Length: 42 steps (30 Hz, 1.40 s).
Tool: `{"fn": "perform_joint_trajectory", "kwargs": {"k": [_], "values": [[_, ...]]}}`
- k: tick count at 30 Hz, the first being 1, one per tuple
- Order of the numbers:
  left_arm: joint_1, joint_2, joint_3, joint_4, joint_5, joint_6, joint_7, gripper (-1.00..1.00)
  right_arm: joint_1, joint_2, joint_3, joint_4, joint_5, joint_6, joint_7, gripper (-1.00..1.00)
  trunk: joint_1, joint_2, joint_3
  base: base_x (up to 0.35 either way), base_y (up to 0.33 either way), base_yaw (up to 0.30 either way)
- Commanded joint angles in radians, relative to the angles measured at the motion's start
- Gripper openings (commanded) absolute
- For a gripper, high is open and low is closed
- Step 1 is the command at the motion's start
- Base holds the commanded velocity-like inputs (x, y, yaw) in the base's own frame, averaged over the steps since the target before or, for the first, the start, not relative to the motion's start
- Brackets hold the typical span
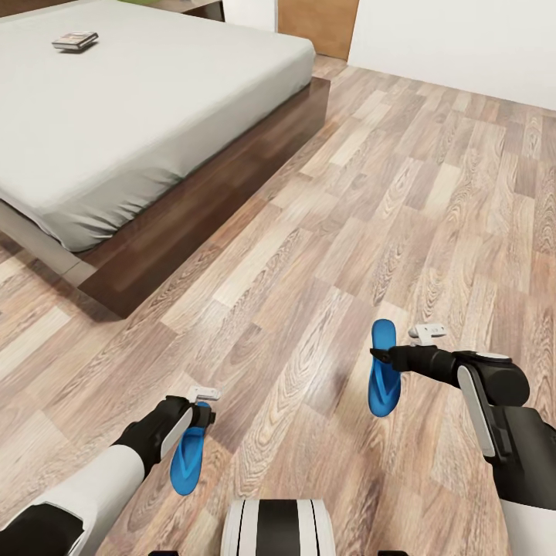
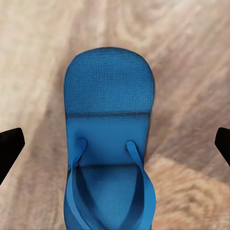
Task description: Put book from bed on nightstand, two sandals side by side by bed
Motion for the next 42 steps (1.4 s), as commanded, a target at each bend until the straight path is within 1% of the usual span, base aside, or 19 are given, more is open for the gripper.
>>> {"fn": "perform_joint_trajectory", "kwargs": {"k": [1,8,22,29,34,42], "values": [[0.0,0.001,-0.008,-0.002,0.011,0.004,0.008,1.0,-0.001,0.0,-0.001,-0.001,-0.004,0.006,0.0,-1.0,0.0,0.0,-0.001,0.0,0.0,0.0],[0.007,0.002,-0.008,-0.003,0.011,-0.005,0.008,1.0,-0.001,0.0,-0.002,-0.001,-0.004,0.006,0.0,-1.0,0.0,0.0,-0.001,0.0,0.0,0.0],[0.013,0.002,-0.008,-0.003,0.011,-0.009,0.008,1.0,0.001,0.0,-0.002,-0.001,-0.004,0.006,0.0,-1.0,0.006,-0.004,-0.055,0.0,0.0,0.0],[0.013,0.002,-0.008,-0.003,0.011,-0.009,0.008,1.0,0.001,0.0,-0.002,-0.001,-0.004,0.006,0.0,-1.0,0.006,-0.004,-0.055,0.0,0.0,0.0],[0.013,0.002,-0.008,-0.002,0.01,-0.009,0.008,1.0,0.001,0.0,-0.002,-0.001,-0.004,0.006,0.0,-1.0,0.008,-0.005,-0.074,0.0,0.0,0.0],[0.013,0.002,-0.008,-0.003,0.01,-0.009,0.009,1.0,0.001,0.0,-0.002,-0.001,-0.004,0.006,0.0,-1.0,0.008,-0.005,-0.074,0.0,0.0,0.0]]}}
